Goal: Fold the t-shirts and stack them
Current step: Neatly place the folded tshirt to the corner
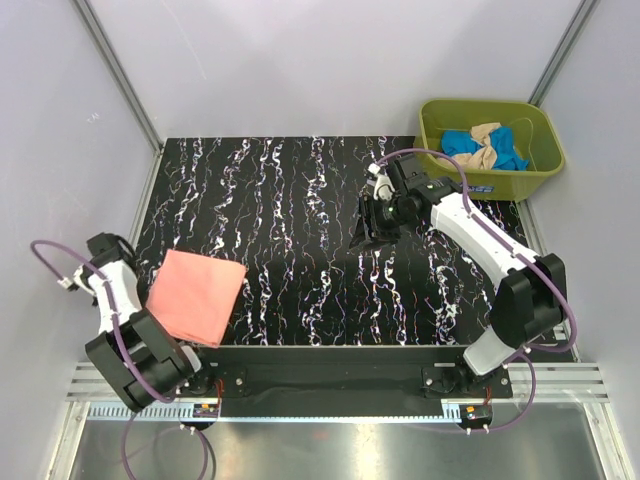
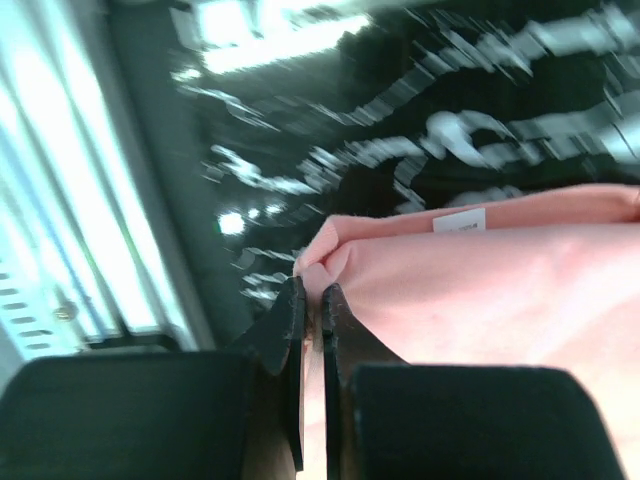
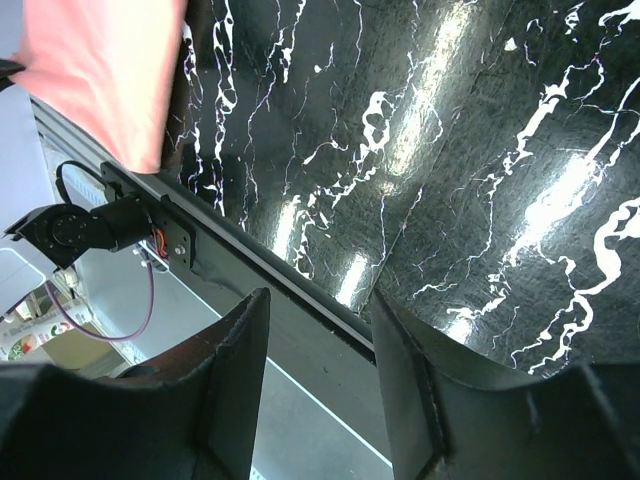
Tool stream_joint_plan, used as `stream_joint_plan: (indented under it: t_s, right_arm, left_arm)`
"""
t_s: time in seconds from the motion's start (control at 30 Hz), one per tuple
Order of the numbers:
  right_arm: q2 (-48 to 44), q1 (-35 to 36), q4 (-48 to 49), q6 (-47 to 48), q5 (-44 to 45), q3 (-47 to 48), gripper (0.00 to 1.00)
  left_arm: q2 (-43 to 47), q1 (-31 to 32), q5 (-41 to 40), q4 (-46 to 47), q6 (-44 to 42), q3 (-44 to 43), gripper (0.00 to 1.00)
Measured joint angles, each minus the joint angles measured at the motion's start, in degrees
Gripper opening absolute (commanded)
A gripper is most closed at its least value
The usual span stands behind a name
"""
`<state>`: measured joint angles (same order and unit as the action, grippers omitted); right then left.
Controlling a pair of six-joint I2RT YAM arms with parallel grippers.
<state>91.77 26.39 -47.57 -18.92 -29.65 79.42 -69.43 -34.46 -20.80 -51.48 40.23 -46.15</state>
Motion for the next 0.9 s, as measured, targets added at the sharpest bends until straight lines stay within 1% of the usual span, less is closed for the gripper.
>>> stream_joint_plan:
  t_s: [0.1,0.27,0.4,0.63,0.77,0.9]
  right_arm:
    - [0.61,0.13,-0.09,-0.13,-0.04,0.07,0.52]
    - [2.03,0.15,-0.17,-0.2,-0.04,0.15,0.52]
    - [3.19,0.22,-0.31,-0.2,-0.04,0.74,0.52]
    - [3.26,0.68,-0.35,-0.2,-0.04,0.74,0.52]
    - [3.52,1.84,-0.37,-0.2,-0.07,0.74,0.52]
    - [4.11,2.73,-0.37,-0.2,-0.33,0.74,0.52]
  left_arm:
    - [0.02,-4.98,-1.29,0.11,-1.05,0.0,0.0]
    - [1.57,-10.16,-1.6,2.16,-1.25,1.11,0.0]
    - [2.6,-12.44,-1.55,4.63,0.42,3.87,0.0]
    - [2.71,-21.68,-0.5,8.02,4.83,7.02,0.0]
    - [2.89,-24.74,0.5,9.68,7.76,8.94,0.0]
    - [2.93,-25.31,1.07,11.87,10.34,10.01,0.0]
